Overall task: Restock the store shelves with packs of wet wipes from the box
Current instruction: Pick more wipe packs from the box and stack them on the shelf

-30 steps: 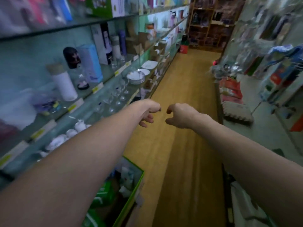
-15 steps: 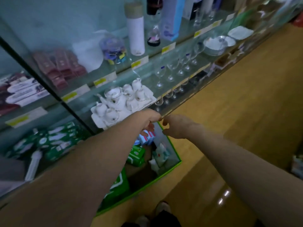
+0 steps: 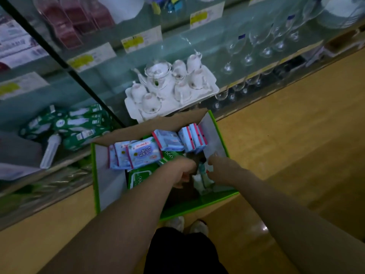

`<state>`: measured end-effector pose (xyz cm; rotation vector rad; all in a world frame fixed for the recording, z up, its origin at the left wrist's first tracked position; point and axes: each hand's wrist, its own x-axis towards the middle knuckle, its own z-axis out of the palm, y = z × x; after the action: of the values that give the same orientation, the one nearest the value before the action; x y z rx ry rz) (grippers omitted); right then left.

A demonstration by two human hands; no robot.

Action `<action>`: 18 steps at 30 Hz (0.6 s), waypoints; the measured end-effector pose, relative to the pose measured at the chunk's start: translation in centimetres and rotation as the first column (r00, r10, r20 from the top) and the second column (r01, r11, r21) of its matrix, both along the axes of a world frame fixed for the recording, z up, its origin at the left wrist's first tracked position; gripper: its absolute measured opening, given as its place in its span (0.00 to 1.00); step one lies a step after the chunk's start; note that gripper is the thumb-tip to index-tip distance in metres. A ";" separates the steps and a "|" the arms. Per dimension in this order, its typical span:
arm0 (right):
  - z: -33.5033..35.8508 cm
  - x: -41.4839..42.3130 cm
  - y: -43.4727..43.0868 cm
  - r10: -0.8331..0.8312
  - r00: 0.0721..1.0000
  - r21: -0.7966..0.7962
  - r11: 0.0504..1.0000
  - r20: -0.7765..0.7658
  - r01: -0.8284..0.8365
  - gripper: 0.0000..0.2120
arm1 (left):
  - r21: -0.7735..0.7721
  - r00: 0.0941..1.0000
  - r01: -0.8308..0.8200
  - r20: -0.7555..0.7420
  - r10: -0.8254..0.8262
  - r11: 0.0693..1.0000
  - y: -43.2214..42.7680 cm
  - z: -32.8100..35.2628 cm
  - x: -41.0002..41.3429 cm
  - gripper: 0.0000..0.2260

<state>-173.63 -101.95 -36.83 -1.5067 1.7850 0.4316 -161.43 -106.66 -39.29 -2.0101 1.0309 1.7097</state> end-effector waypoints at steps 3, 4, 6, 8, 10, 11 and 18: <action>-2.3 0.0 0.3 -0.053 0.999 0.017 0.998 -0.011 0.053 0.16 | -0.004 0.998 -0.066 -0.017 0.066 0.998 0.6 -2.9 0.3 0.10; -3.0 0.0 0.3 -0.070 0.997 0.019 0.997 -0.022 0.071 0.17 | 0.008 0.996 -0.082 -0.024 0.082 0.997 0.8 -3.9 0.3 0.12; -4.2 0.2 0.4 -0.127 0.991 0.001 0.992 -0.046 0.127 0.23 | 0.054 0.992 -0.118 -0.035 0.120 0.992 1.5 -5.5 0.3 0.12; -5.3 0.6 0.4 -0.148 0.986 -0.034 0.989 -0.069 0.146 0.27 | 0.108 0.989 -0.135 -0.048 0.140 0.985 2.1 -7.0 0.3 0.11; -6.4 1.0 0.4 -0.151 0.986 -0.046 0.988 -0.077 0.147 0.29 | 0.152 0.983 -0.138 -0.098 0.154 0.979 2.7 -7.9 0.0 0.14; -6.9 1.3 0.4 -0.164 0.984 -0.036 0.986 -0.066 0.162 0.31 | 0.154 0.979 -0.134 -0.132 0.155 0.979 2.9 -8.1 -0.3 0.17; -10.3 3.0 0.1 -0.184 0.981 -0.031 0.983 -0.059 0.183 0.32 | 0.072 0.940 -0.232 -0.241 0.242 0.970 2.8 -11.2 -0.7 0.21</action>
<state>-170.66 -101.81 -47.17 -1.3431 1.9644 0.3681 -162.11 -103.89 -50.46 -1.9980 0.8412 2.1346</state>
